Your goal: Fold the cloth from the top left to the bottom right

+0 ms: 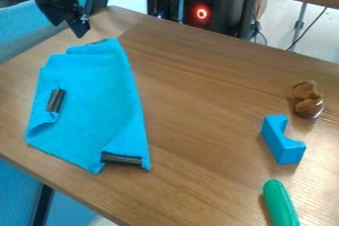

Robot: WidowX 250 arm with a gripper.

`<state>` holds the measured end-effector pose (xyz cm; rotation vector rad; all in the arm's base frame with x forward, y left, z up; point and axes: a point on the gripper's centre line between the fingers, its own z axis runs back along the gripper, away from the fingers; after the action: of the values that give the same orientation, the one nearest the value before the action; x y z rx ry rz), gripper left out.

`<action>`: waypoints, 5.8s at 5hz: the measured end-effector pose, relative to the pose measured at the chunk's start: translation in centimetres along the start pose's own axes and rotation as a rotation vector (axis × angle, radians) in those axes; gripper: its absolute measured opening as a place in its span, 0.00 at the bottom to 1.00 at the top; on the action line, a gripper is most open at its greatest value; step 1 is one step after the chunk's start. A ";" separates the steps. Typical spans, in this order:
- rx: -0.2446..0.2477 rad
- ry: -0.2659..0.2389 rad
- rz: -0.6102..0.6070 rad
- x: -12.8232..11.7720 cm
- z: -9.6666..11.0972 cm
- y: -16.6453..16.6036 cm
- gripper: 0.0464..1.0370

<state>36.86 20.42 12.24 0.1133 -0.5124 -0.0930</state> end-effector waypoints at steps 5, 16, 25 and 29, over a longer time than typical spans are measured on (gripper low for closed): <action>0.002 0.029 0.044 0.2 -3.1 0.9 0.96; -0.119 0.025 0.051 0.7 -8.3 0.0 0.01; -0.142 -0.328 -0.381 -14.2 6.6 -16.9 0.03; -0.296 -0.056 -0.409 -14.0 8.1 -17.7 0.96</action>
<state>19.63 3.91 10.13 -0.0762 -0.5205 -0.5706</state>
